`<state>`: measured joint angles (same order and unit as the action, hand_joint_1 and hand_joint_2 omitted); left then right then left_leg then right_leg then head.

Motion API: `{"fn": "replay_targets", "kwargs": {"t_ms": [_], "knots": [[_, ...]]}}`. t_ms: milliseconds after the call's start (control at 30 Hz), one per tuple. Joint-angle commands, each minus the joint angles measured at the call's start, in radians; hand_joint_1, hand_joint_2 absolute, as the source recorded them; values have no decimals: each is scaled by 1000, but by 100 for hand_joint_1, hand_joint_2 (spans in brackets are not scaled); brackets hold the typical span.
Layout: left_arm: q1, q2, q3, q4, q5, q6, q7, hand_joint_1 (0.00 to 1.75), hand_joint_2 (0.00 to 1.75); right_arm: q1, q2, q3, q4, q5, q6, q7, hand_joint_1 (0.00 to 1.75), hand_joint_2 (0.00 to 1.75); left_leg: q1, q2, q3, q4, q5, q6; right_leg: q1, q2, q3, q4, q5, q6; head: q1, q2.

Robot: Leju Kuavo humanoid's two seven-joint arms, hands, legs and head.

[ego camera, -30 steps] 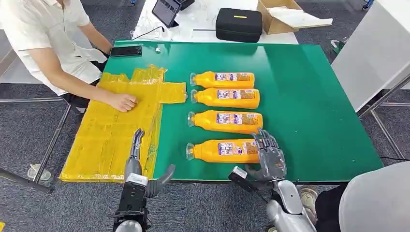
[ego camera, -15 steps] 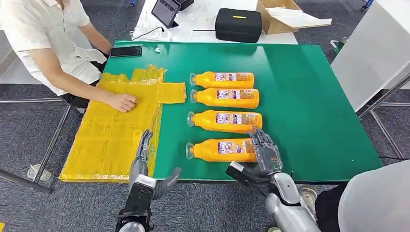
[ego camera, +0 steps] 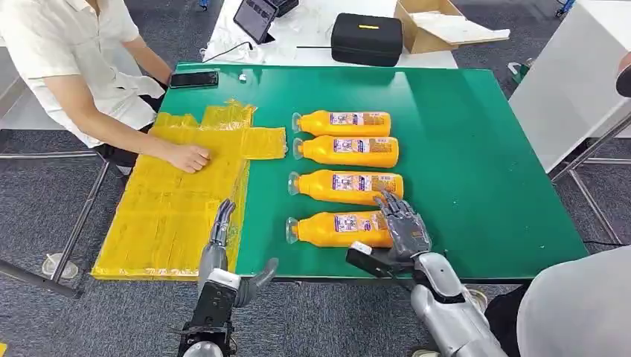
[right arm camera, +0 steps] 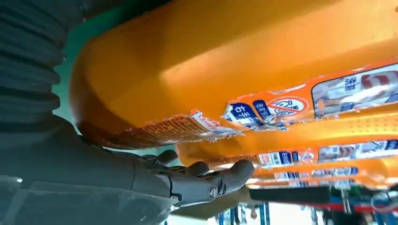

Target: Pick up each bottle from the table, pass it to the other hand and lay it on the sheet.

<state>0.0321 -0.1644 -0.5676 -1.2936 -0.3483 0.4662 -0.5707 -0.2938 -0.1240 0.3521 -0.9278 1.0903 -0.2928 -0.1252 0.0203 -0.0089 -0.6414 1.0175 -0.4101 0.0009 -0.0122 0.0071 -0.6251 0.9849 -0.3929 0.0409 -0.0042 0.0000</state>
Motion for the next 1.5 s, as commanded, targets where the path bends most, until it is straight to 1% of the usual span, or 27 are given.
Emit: {"fn": "replay_targets", "kwargs": {"t_ms": [33,133,167,200,233,300,333,367,433,467,533,667,700,800,833,1000,1033,1067,1133,1167,1200,1233,1300,1333,1400,1433,1500], "knots": [[-27,19,-11,24,-2,-8,6,0,175,-77,-25,69,223,-49,119,7,63,175,0,0,5,-1,-1,1,0,0,5,-1,0,-1,0,0],[-27,19,-11,24,-2,-8,6,0,175,-77,-25,69,223,-49,119,7,63,175,0,-1,10,-2,-1,2,0,-1,10,-3,0,-2,0,0],[-27,19,-11,24,-2,-8,6,0,175,-77,-25,69,223,-49,119,7,133,175,0,-1,11,-1,-2,2,0,0,10,-2,0,-2,0,0],[-27,19,-11,27,-1,-11,6,0,175,-77,-26,76,235,-62,135,3,155,175,0,0,11,-1,-2,2,1,0,10,-2,0,-2,0,0],[-28,18,-11,28,-1,-11,5,0,175,-73,-28,75,237,-66,136,1,171,175,0,0,12,-1,-2,3,0,0,11,-3,0,-2,0,0],[-31,15,-11,40,5,-13,3,0,175,-59,-33,74,243,-90,145,-18,171,175,0,-2,13,-2,-2,4,1,-2,13,-3,-1,-2,0,0],[-30,13,-12,43,7,-14,1,0,175,-53,-34,76,243,-97,145,-26,175,175,0,-2,14,-1,-3,3,1,-1,14,-3,-1,-2,0,0],[-29,12,-15,44,9,-14,-1,0,175,-45,-35,74,239,-107,143,-34,175,175,0,-4,14,-3,-2,4,1,-4,15,-4,-1,-2,0,0],[-28,12,-16,44,9,-14,-1,0,175,-42,-35,74,239,-108,142,-36,175,175,0,-3,18,-1,-3,4,1,-2,15,-4,-2,-2,0,0],[-28,12,-16,44,9,-14,-1,0,175,-42,-35,74,239,-108,142,-36,175,175,0,-4,19,-3,-2,4,1,-3,17,-5,-1,-2,0,0],[-25,14,-21,39,10,-15,-2,0,175,-29,-39,82,219,-116,145,-45,173,175,0,-2,20,-2,-3,4,1,-2,20,-4,-2,-1,0,0],[-18,17,-32,26,11,-16,-3,0,175,17,-48,87,152,-148,134,-77,175,175,1,-3,20,-2,-4,3,1,-2,20,-4,-2,-1,0,0],[-15,18,-34,20,12,-15,-3,0,175,34,-50,87,124,-159,125,-88,175,175,1,-4,20,-3,-3,4,1,-4,21,-5,-3,-1,0,0],[-3,12,-31,4,31,-4,-6,0,175,83,-39,56,50,-214,97,-125,175,175,1,-4,20,-2,-5,2,1,-3,20,-4,-4,-1,0,0],[-3,15,-26,0,53,-6,-11,0,175,100,-30,40,26,-236,82,-142,175,175,1,-5,20,-3,-5,2,1,-5,21,-4,-4,-2,0,0],[39,7,42,-60,262,-39,-2,0,175,226,51,-52,-151,-320,-30,-181,175,175,1,-1,20,-1,-7,1,2,0,19,-3,-4,-2,0,0],[46,15,38,-69,280,-45,-4,0,175,240,68,-65,-170,-339,-50,-196,171,175,1,-1,19,-1,-7,1,2,1,19,-3,-5,-2,0,0],[53,20,33,-73,303,-51,-5,0,175,247,85,-76,-182,-363,-62,-208,168,175,1,-1,19,-2,-8,1,2,0,19,-2,-6,-2,0,0],[70,28,25,-85,360,-64,-28,0,175,260,118,-97,-209,-418,-97,-245,173,175,1,1,19,-1,-9,0,2,2,18,-2,-6,-2,0,0],[78,29,25,-92,396,-70,-34,0,175,267,133,-104,-224,-445,-110,-261,171,175,1,2,20,-2,-9,0,2,3,18,-2,-7,-3,0,0],[78,29,25,-92,396,-70,-34,0,175,267,133,-104,-224,-445,-110,-261,175,175,1,2,17,-1,-8,0,1,3,16,-1,-6,-2,0,0],[86,29,26,-102,456,-101,-28,0,175,277,150,-117,-248,-484,-123,-291,175,175,1,1,17,-1,-9,1,2,2,16,-1,-6,-2,0,0],[90,35,21,-107,481,-109,-25,0,175,285,156,-116,-267,-497,-130,-298,175,175,0,3,16,-1,-9,1,1,4,15,0,-7,-1,0,0],[94,38,17,-112,511,-121,-25,0,175,297,166,-123,-295,-520,-148,-320,175,175,0,2,12,0,-8,0,1,3,12,0,-6,-1,0,0],[100,41,24,-127,586,-155,-18,0,175,310,181,-127,-328,-550,-175,-355,175,175,0,2,13,0,-9,1,1,3,13,0,-7,-1,0,0],[102,42,30,-134,616,-168,-11,0,175,314,187,-125,-340,-558,-185,-361,175,175,0,2,14,0,-10,1,1,3,14,0,-8,-2,0,0],[101,45,32,-141,648,-188,4,0,175,311,195,-119,-346,-567,-190,-363,175,175,0,2,10,0,-8,1,0,3,10,0,-7,-1,0,0]]}}
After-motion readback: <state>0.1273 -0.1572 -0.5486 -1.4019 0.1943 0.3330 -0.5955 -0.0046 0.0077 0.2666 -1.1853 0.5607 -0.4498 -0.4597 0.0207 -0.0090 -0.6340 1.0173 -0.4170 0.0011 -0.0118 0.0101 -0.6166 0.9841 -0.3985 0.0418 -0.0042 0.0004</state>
